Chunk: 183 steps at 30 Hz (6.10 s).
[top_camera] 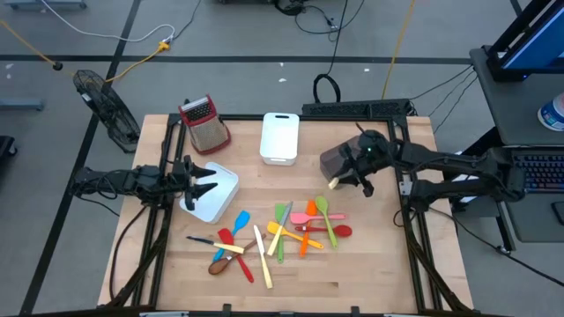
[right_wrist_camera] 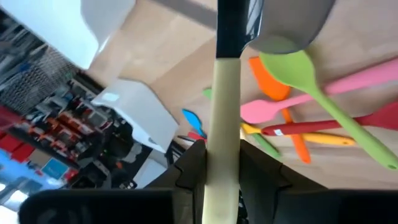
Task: Pick & Place Kitchen Items
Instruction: Put the yellow table knife into the black bin
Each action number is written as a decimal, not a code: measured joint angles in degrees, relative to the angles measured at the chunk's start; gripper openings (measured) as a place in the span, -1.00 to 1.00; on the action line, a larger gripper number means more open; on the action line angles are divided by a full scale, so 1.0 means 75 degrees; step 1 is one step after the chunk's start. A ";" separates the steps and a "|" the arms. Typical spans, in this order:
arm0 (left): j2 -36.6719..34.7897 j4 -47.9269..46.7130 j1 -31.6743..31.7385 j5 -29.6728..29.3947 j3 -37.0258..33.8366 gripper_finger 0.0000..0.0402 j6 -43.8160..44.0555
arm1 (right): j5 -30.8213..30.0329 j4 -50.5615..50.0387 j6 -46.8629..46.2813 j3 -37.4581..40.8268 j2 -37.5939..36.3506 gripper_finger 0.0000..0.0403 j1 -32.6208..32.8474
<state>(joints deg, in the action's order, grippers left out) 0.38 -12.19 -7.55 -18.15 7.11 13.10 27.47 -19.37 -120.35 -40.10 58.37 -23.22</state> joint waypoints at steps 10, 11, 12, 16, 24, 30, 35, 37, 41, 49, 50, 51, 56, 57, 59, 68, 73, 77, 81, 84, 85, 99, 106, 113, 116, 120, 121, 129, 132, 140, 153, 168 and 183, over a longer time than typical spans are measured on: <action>0.0000 0.0000 0.0003 0.0000 0.0000 0.12 -0.0192 | 0.0554 -0.0916 -0.0062 0.0000 0.0000 -0.65 -0.0766; 0.0000 0.0000 0.0002 0.0000 0.0000 0.12 -0.0192 | 0.0555 -0.0932 -0.0061 0.0000 0.0003 -0.65 -0.0832; -0.0002 0.0001 0.0001 0.0000 0.0000 0.12 -0.0192 | 0.0555 -0.0930 -0.0062 0.0000 0.0003 -0.65 -0.0891; -0.0001 0.0001 0.0000 0.0000 0.0000 0.12 -0.0192 | 0.0552 -0.0960 -0.0054 0.0043 0.0003 -0.65 -0.1088; -0.0002 0.0000 0.0000 0.0000 0.0000 0.12 -0.0372 | 0.0345 0.0308 -0.0056 0.1079 0.0006 -0.65 -0.1210; 0.0000 0.0000 0.0000 0.0000 0.0000 0.12 -0.0391 | 0.0153 0.1077 -0.0199 0.1466 0.0006 -0.64 -0.1210; -0.0003 0.0000 0.0002 0.0000 0.0000 0.12 -0.0359 | 0.0159 0.1063 -0.0137 0.1590 0.0006 -0.53 -0.1210; -0.0003 0.0000 0.0003 0.0000 0.0000 0.12 -0.0365 | 0.0160 0.1076 -0.0027 0.1591 0.0006 -0.48 -0.1210; -0.0003 0.0000 0.0000 0.0000 0.0000 0.12 -0.0370 | 0.0165 0.1075 -0.0001 0.1591 0.0006 -0.37 -0.1210; -0.0001 0.0003 0.0001 0.0000 0.0000 0.12 -0.0332 | 0.0163 0.1359 0.0159 0.1591 0.0006 -0.24 -0.1210; -0.0002 0.0003 0.0003 0.0000 0.0000 0.12 -0.0332 | 0.0146 0.1460 0.0160 0.1591 0.0006 -0.23 -0.1210; 0.0000 0.0003 0.0000 0.0000 0.0000 0.12 -0.0332 | 0.0138 0.1574 0.0163 0.1591 0.0006 -0.23 -0.1210; -0.0001 0.0003 0.0000 0.0000 0.0000 0.12 -0.0329 | 0.0133 0.2129 0.0360 0.1591 0.0002 -0.25 -0.1207; -0.0003 0.0003 0.0002 0.0000 0.0000 0.12 -0.0329 | 0.0139 0.2214 0.0400 0.1591 0.0000 -0.25 -0.1197; -0.0002 0.0003 0.0000 0.0000 0.0000 0.12 -0.0329 | 0.0134 0.2384 0.0507 0.1591 -0.0014 -0.27 -0.1145; -0.0002 0.0006 0.0000 0.0009 0.0000 0.12 -0.0190 | -0.0046 0.2430 0.0555 0.1591 -0.0705 -0.35 -0.0433; 0.0000 0.0006 0.0003 0.0015 0.0000 0.12 0.0370 | -0.0596 0.2431 0.0487 0.1591 -0.1128 -0.38 0.0188; -0.0002 0.0058 0.0001 0.0015 0.0000 0.12 0.0954 | -0.0937 0.2438 0.0656 0.1591 -0.1371 -0.41 0.0717; -0.0001 0.0062 0.0001 0.0027 0.0000 0.12 0.1141 | -0.1454 0.2442 0.0991 0.1591 -0.1536 -0.41 0.1206; -0.0003 0.0116 0.0000 0.0032 0.0000 0.12 0.1241 | -0.1570 0.2444 0.1737 0.1591 -0.1618 -0.42 0.1461; 0.0000 0.0221 -0.0003 0.0063 0.0000 0.12 0.1508 | -0.1699 0.2449 0.2117 0.1591 -0.1636 -0.43 0.1556; -0.0001 0.2167 -0.0116 0.1535 0.0003 0.12 0.2956 | -0.2892 0.3675 0.5783 0.1588 -0.1705 -0.73 0.2363; 0.0545 0.2941 -0.0582 0.1420 0.0009 0.12 0.3326 | -0.2891 0.3742 0.7155 0.1585 -0.2077 -0.92 0.2363; 0.2038 0.3768 -0.1048 0.0562 0.0208 0.12 0.3450 | -0.2872 0.3612 0.8199 0.1585 -0.2573 -0.98 0.2363; 0.2836 0.3653 -0.1171 0.0206 0.0693 0.12 0.3608 | -0.2857 0.3428 0.8533 0.1585 -0.2790 -0.96 0.2363; 0.4057 0.3026 -0.1273 -0.0088 0.1684 0.12 0.3648 | -0.2846 0.3124 0.8762 0.1585 -0.3073 -0.95 0.2363; 0.4362 0.2758 -0.1291 -0.0131 0.1990 0.12 0.3740 | -0.2843 0.3106 0.8826 0.1585 -0.3131 -0.95 0.2363; 0.6788 0.0084 -0.1529 0.0125 0.4395 0.12 0.4954 | -0.2834 0.3117 0.9165 0.1585 -0.3465 -0.96 0.2361; 0.7629 -0.0620 -0.1627 0.0453 0.5116 0.12 0.5601 | -0.2688 0.3118 0.9180 0.1585 -0.3533 -0.96 0.2359; 0.9263 -0.1111 -0.1873 0.1701 0.6119 0.12 0.7966 | -0.2228 0.3117 0.9401 0.1588 -0.3585 -0.96 0.2357; 1.0260 -0.0045 -0.2272 0.1890 0.6129 0.12 0.9076 | -0.1619 0.3120 0.9762 0.1588 -0.3585 -0.97 0.2360; 1.0305 -0.2221 -0.2994 0.1577 0.6128 0.12 1.4385 | -0.1421 0.2826 0.9932 0.1590 -0.3582 -0.96 0.2363; 1.0305 -0.3394 -0.3515 0.1624 0.6126 0.12 1.1141 | -0.1427 0.2829 0.9946 0.1591 -0.3582 -0.98 0.2360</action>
<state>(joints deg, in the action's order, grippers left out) 77.67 -37.64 -33.91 -5.97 53.06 96.66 16.78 1.85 -45.76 -28.16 31.51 -5.52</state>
